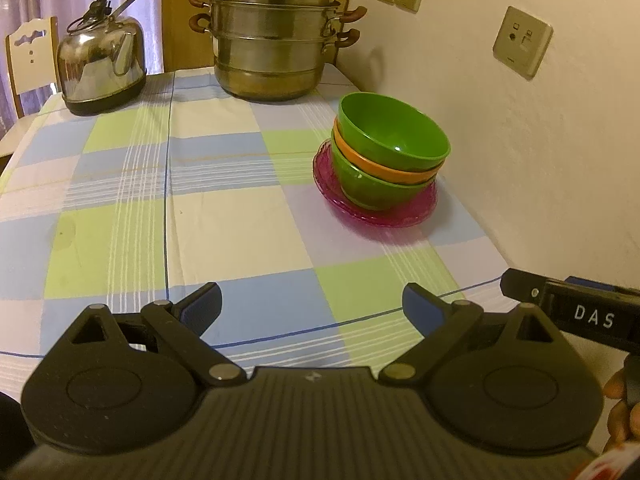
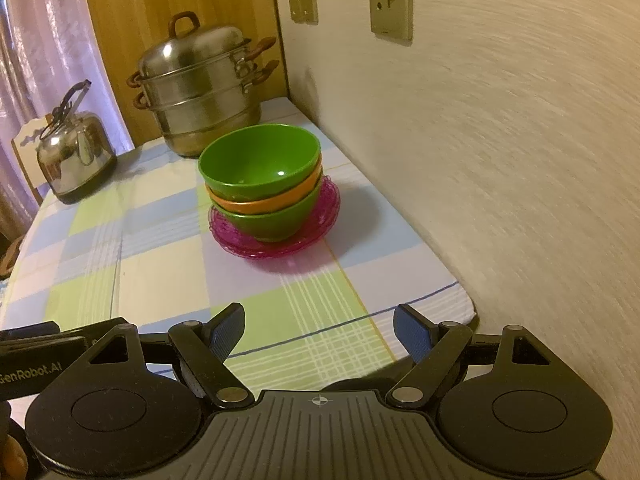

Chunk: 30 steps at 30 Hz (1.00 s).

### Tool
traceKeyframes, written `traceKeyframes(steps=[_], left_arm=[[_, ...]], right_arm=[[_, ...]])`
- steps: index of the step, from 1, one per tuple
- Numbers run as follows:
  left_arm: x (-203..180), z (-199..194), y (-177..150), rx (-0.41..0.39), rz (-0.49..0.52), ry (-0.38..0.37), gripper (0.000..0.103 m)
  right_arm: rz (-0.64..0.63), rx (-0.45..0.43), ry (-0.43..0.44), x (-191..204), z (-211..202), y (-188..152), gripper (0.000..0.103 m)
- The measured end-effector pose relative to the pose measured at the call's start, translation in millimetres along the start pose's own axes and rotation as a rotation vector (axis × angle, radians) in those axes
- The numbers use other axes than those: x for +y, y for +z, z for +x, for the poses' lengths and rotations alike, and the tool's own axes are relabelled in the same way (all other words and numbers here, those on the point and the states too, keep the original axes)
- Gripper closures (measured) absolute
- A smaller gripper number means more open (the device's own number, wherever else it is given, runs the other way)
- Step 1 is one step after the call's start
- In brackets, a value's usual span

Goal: Organize plates and bowls

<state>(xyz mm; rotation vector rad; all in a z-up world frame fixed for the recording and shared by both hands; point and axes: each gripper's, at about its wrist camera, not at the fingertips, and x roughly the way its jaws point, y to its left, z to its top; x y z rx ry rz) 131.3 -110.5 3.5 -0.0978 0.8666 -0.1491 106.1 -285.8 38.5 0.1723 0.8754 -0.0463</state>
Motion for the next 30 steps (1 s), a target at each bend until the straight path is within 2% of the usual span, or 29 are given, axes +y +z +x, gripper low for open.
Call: traceKeyframes(steps=[30], left_arm=[[0.6,-1.8,-0.5,-0.009,0.008,0.015,0.005]], right_arm=[[-0.043,-0.001,-0.019,2.6,-1.0,-1.9,0.022]])
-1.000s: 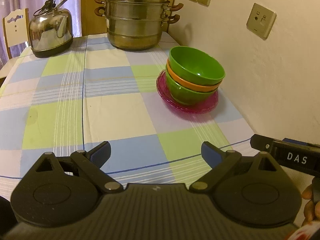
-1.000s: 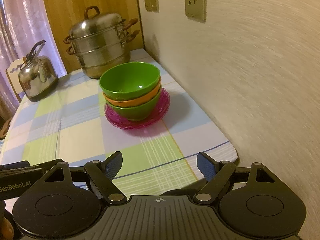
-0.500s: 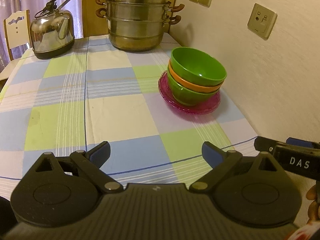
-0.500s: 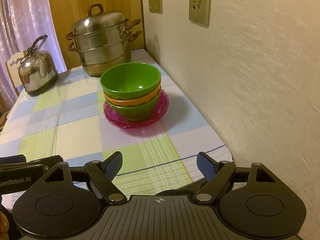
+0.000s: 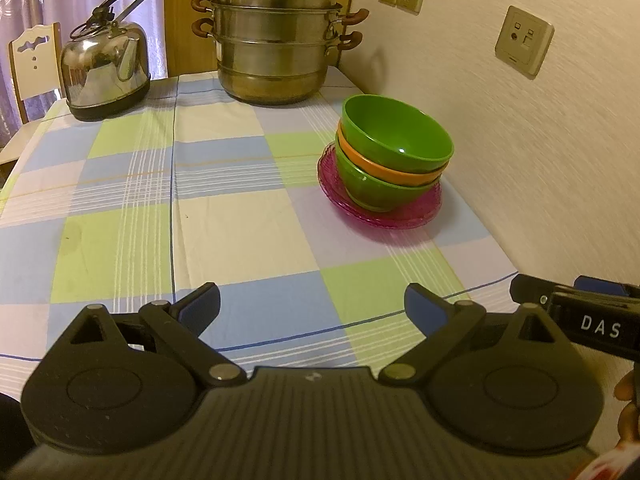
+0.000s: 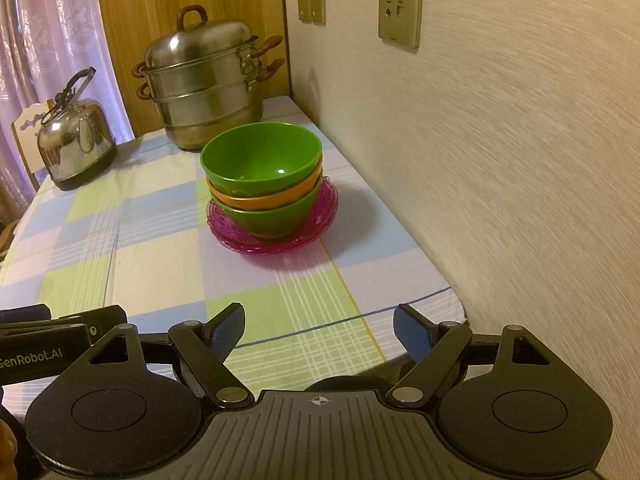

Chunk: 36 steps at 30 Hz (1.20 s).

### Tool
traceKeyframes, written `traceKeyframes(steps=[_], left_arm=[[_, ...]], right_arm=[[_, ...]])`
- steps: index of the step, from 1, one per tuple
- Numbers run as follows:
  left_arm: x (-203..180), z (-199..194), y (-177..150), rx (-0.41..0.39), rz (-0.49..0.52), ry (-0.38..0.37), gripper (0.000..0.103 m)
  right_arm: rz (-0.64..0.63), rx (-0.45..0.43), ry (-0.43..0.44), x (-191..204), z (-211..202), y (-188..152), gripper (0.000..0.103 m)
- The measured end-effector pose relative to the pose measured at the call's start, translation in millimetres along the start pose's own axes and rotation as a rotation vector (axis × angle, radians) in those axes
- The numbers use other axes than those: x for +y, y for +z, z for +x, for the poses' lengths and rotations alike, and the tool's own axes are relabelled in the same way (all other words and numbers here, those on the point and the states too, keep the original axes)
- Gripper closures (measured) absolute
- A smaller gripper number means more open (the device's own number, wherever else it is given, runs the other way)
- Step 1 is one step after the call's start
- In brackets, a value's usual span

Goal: Organize plates and bowls

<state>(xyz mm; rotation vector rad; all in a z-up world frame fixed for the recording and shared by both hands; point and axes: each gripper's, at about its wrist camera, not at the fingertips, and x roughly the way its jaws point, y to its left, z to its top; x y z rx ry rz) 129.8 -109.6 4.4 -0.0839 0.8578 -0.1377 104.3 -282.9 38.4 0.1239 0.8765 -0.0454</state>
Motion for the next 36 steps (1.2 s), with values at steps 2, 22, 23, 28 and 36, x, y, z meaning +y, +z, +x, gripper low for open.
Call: traceKeyframes(steps=[2,22,23,28,36], left_arm=[[0.0,0.0,0.1,0.0,0.001,0.001,0.005],[1.6,0.7,-1.8,0.004,-0.003,0.0,0.004],[1.9,0.6,-2.1,0.005,-0.003,-0.001,0.004],[1.9,0.6,-2.2,0.006,-0.004,0.001,0.004],[2.0,0.1,-2.5,0.001,0.0,-0.005,0.004]], right_arm=[[0.001,0.001,-0.001,-0.1,0.0,-0.4,0.022],[0.0,0.004,-0.001,-1.7,1.2,-0.2,0.022],[0.0,0.003,-0.001,-1.8,1.2,-0.2,0.022],[0.0,0.005,-0.001,-2.3,1.4,-0.4,0.022],[0.0,0.005,0.0,-2.6,1.6,-0.9,0.022]])
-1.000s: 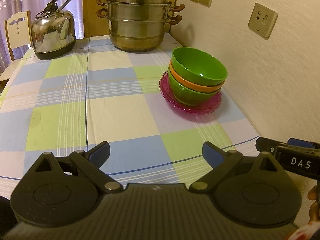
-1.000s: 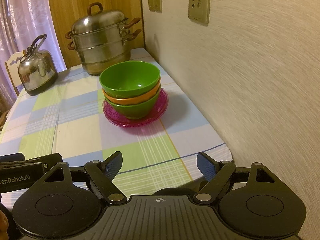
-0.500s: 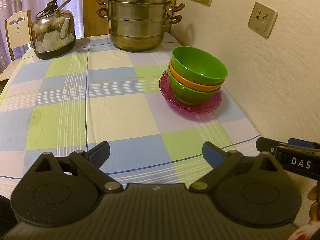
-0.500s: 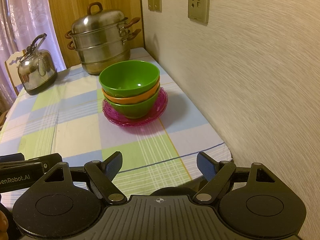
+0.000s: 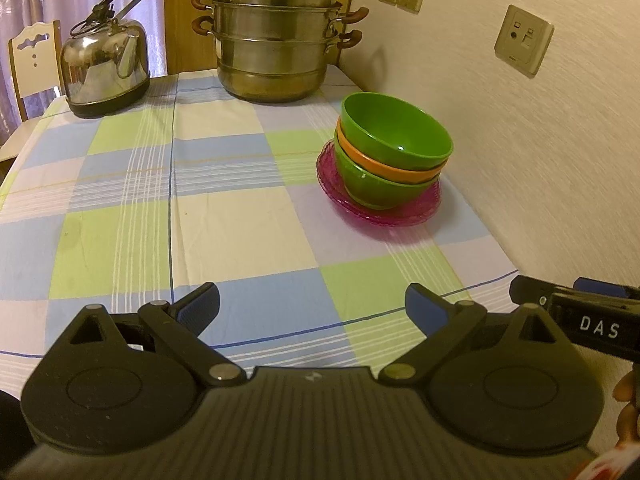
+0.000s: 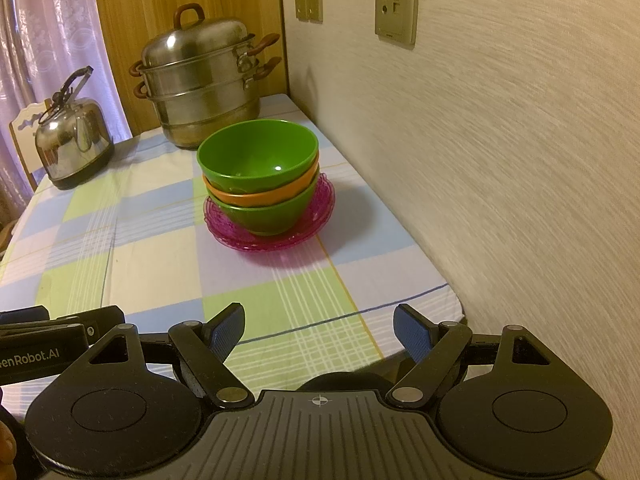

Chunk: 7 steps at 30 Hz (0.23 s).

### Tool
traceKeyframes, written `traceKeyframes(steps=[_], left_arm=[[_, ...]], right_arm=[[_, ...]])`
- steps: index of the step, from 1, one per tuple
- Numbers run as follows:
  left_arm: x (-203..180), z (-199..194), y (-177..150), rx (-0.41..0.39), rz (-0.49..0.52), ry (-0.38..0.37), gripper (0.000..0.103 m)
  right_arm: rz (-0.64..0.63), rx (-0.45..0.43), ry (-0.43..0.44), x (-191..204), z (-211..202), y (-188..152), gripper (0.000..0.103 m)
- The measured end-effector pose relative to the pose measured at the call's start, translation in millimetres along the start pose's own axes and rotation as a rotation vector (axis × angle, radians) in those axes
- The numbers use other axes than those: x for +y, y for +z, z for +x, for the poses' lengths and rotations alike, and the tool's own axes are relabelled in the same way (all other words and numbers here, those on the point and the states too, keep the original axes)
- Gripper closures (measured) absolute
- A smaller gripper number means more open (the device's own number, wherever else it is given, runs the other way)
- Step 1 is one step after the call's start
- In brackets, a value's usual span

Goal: Organize plates and bowls

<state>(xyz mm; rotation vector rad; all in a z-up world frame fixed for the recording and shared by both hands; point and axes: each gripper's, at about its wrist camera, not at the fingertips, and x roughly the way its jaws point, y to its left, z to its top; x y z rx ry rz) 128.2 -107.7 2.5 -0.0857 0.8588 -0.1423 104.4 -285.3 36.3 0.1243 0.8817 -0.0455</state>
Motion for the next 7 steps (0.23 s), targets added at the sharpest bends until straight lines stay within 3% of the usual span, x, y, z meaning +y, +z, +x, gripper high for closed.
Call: traceKeyframes(steps=[7], left_arm=[[0.0,-0.9,-0.5,-0.013,0.0,-0.001,0.003]], right_arm=[[0.0,-0.001,-0.001,0.3,-0.1,0.1,0.022]])
